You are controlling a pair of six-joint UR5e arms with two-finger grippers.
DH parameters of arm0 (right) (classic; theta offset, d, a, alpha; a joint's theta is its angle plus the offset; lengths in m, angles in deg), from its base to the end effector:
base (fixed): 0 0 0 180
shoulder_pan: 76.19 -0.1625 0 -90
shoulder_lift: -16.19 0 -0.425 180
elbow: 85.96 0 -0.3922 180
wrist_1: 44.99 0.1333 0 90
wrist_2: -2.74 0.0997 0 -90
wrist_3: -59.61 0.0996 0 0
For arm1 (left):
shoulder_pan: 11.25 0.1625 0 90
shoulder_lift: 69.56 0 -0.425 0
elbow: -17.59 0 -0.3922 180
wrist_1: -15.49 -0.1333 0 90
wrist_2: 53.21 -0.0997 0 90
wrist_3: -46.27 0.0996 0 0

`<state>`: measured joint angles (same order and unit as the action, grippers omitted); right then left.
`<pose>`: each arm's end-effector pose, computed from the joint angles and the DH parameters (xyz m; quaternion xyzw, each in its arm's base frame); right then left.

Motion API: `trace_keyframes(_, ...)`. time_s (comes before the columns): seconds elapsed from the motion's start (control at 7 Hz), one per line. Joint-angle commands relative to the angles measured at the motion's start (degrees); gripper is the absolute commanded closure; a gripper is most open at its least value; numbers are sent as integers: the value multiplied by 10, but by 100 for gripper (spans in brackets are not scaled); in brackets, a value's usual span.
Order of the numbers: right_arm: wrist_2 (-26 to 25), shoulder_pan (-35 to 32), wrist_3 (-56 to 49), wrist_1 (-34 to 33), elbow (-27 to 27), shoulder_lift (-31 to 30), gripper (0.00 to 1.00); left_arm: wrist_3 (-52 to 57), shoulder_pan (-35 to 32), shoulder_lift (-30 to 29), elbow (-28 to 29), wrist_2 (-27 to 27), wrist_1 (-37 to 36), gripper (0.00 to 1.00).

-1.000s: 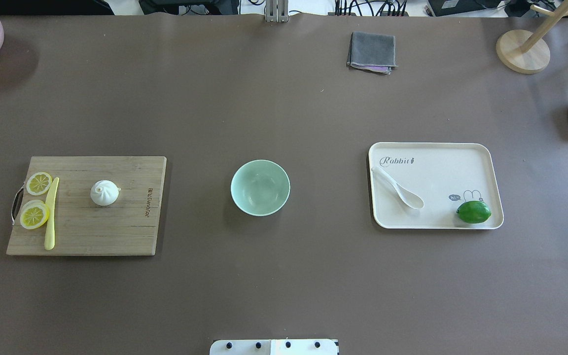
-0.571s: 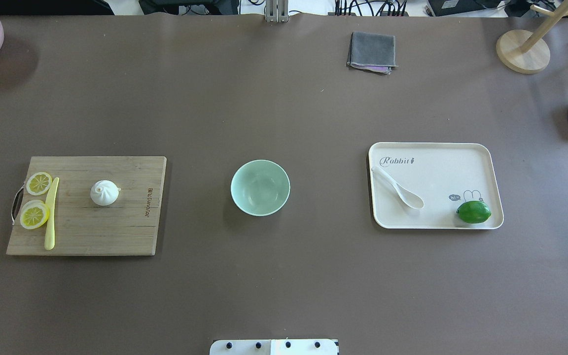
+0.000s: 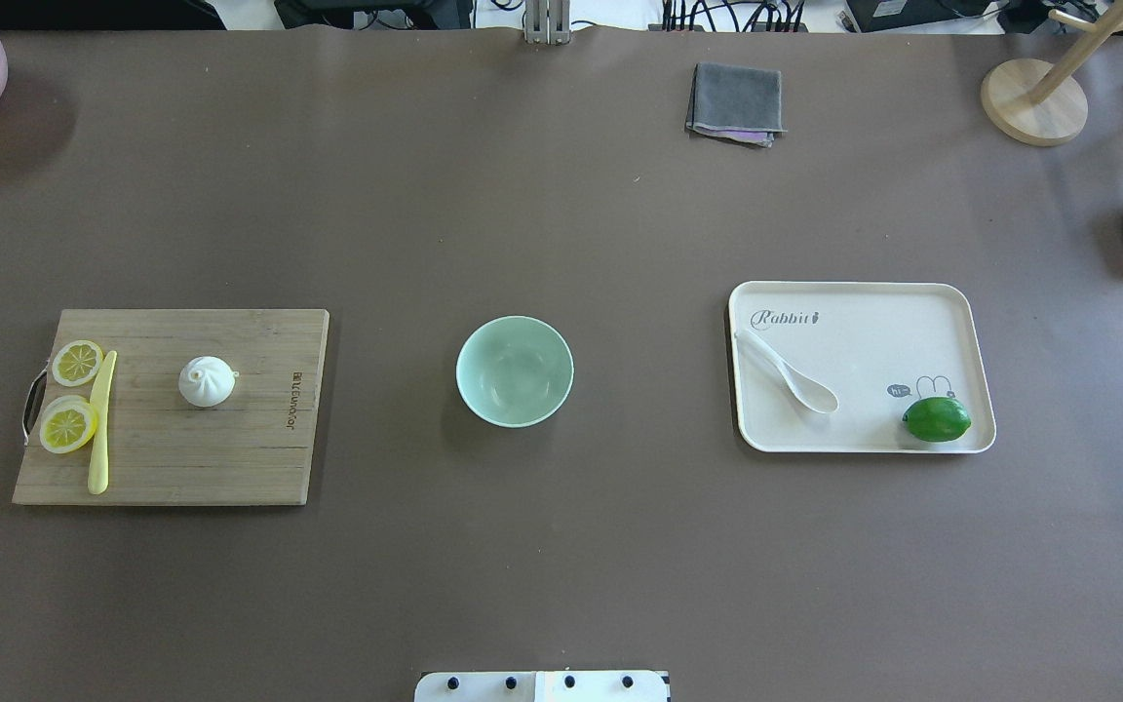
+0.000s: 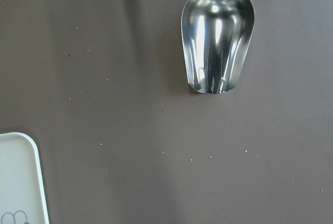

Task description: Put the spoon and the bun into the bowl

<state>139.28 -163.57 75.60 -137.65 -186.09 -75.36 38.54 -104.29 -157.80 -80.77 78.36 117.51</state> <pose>0.0389 -0.4848 0.5867 -0.0170 -0.3970 0.0865 0.9136 -0.0934 -0.4906 0.5810 0.1368 0.3561 -0.0294 0.9239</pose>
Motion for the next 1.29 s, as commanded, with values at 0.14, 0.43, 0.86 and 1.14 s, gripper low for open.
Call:
trace_keyframes(0.14,1,1,0,-1,-12,-1,0,0,11,4,-3,1,2,2)
trace_keyframes(0.43,14,10,0,-1,-12,-1,0,0,15,5,-5,1,1,2)
trace_keyframes(0.86,8,33,2,5,-32,18,0,1,15,4,-3,31,4,2)
trace_keyframes(1.14,-44,115,1,0,-38,92,0,1,69,-18,-9,27,75,2)
